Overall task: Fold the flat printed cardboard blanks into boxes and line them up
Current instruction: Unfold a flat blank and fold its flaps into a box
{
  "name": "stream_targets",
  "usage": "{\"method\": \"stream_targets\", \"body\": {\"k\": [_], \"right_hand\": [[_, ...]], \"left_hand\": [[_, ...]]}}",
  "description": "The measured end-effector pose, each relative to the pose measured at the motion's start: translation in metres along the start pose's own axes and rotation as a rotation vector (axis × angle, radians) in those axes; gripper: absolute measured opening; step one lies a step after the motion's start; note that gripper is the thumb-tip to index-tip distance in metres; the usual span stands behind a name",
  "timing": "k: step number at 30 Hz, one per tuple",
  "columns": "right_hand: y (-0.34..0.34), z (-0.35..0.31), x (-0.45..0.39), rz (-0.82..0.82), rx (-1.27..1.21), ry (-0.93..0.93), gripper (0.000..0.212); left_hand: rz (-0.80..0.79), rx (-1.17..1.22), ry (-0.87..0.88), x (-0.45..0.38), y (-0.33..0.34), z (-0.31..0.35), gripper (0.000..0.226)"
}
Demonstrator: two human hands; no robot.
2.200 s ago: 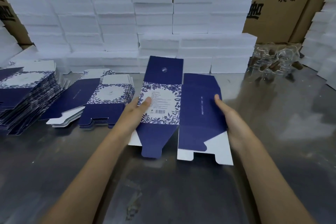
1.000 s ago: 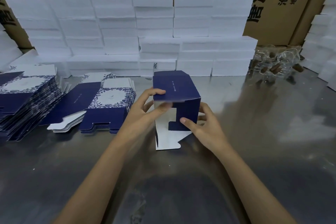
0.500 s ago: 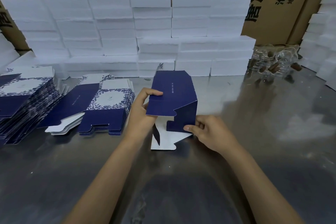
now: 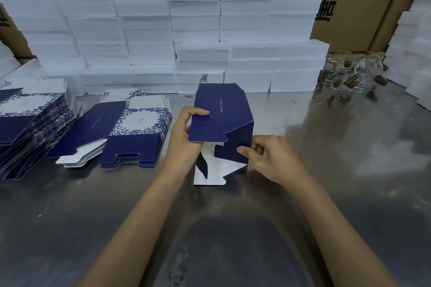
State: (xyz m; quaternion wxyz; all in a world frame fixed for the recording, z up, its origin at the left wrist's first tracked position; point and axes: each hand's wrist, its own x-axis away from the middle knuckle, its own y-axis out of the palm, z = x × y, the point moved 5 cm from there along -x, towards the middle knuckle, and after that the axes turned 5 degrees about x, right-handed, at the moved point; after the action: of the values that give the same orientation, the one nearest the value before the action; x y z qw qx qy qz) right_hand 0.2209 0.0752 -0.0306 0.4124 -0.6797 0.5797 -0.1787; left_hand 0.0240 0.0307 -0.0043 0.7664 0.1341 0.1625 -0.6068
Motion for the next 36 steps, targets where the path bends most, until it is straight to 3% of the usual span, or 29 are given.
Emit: {"method": "stream_targets", "body": {"k": [5,12,19,23,27,30,32,36], "right_hand": [[-0.011,-0.011,0.003,0.16,-0.124,-0.079,0.044],[-0.017,-0.015,0.006,0.185,-0.191,-0.083,0.037],[-0.031,-0.018,0.009,0.222,-0.287,-0.1,0.026],[-0.044,-0.029,0.013,0.393,-0.468,-0.089,0.011],[-0.025,-0.034,0.012,0.193,-0.433,-0.073,0.037],[-0.021,-0.032,0.013,0.162,-0.451,-0.064,0.039],[-0.021,-0.034,0.013,0.191,-0.479,-0.071,0.034],[-0.018,-0.038,0.012,0.212,-0.582,-0.082,0.024]], "left_hand": [[0.029,0.021,-0.006,-0.002,-0.003,-0.002,0.033],[-0.007,-0.001,-0.03,-0.001,-0.001,-0.003,0.04],[-0.082,-0.011,-0.089,0.001,-0.001,0.0,0.048],[-0.216,-0.017,-0.141,0.001,-0.002,0.003,0.065],[-0.417,-0.064,-0.195,0.005,-0.001,0.006,0.089],[-0.508,-0.092,-0.266,0.007,-0.004,0.006,0.1],[-0.489,-0.056,-0.27,0.008,-0.002,0.008,0.094],[-0.135,-0.011,-0.095,0.004,0.001,0.013,0.043]]}}
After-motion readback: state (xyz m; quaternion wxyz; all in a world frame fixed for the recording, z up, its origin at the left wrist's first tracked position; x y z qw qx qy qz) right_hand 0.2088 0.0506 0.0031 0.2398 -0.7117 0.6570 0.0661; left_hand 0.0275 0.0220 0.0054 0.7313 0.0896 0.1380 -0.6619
